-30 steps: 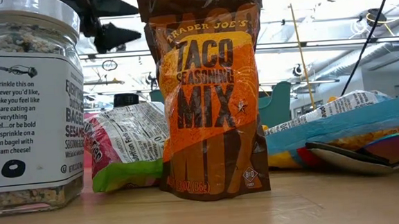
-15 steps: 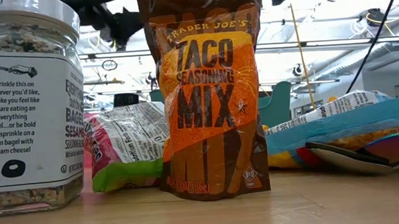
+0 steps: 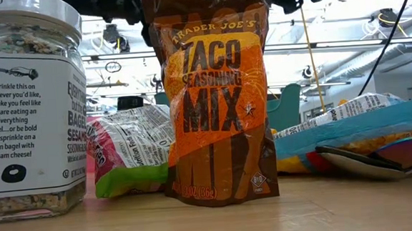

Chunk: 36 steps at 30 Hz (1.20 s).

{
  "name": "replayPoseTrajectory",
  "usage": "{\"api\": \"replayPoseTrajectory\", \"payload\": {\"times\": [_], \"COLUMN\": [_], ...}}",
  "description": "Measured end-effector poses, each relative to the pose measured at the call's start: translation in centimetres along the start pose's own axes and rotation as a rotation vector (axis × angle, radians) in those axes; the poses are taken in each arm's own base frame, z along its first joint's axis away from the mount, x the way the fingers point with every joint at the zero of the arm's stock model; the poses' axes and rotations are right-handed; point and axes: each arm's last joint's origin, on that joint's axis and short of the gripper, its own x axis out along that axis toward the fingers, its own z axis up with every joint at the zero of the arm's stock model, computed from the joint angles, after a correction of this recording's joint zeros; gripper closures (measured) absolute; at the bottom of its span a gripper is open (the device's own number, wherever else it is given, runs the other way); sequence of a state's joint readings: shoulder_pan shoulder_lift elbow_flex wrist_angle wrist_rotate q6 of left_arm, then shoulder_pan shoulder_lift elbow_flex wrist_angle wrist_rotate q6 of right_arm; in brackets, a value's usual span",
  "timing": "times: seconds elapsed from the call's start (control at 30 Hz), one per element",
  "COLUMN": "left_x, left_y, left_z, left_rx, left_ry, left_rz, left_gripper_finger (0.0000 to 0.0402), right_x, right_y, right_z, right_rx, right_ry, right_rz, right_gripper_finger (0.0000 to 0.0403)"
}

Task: Pick & Place Food Item
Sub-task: Put the orange spice bottle into the red bin

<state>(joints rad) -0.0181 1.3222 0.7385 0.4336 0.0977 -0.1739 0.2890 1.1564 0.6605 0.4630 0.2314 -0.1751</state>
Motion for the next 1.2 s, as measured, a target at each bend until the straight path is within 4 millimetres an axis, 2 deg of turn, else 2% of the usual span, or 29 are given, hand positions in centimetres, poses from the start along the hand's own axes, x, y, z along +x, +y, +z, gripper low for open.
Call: {"api": "replayPoseTrajectory", "payload": {"times": [0.1, 0.3, 0.5, 0.77, 0.93, 1.07, 1.2], "left_x": [0.8, 2.5, 5.1, 8.3, 9.1, 9.0, 9.0], "left_y": [-0.4, -2.1, -3.3, -2.7, -2.4, -2.4, -2.4], "left_z": [0.5, 0.5, 0.5, 0.2, 0.0, 0.0, 0.0], "left_rx": [-0.042, 0.004, 0.025, 0.047, 0.082, 0.108, 0.112], "left_ry": [0.039, 0.106, 0.150, 0.318, 0.417, 0.424, 0.433], "left_rz": [-0.002, -0.050, -0.078, 0.009, 0.038, 0.060, 0.059], "left_gripper_finger": [0.0039, 0.0039, 0.0039, 0.0039, 0.0042, 0.0072, 0.0139], "right_x": [0.1, 0.2, 0.3, 0.3, 0.3, 0.3, 0.3], "right_y": [0.0, 0.2, -0.1, -0.1, -0.1, -0.1, -0.2], "right_z": [-0.1, -1.0, -1.0, -1.1, -1.1, -1.0, -0.9], "right_rx": [0.023, 0.061, 0.076, 0.070, 0.066, 0.067, 0.070], "right_ry": [0.005, 0.088, 0.086, 0.095, 0.088, 0.084, 0.073], "right_rz": [-0.002, 0.003, -0.011, -0.012, -0.010, -0.010, -0.013], "right_gripper_finger": [0.0210, 0.0210, 0.0210, 0.0210, 0.0210, 0.0210, 0.0195]}}
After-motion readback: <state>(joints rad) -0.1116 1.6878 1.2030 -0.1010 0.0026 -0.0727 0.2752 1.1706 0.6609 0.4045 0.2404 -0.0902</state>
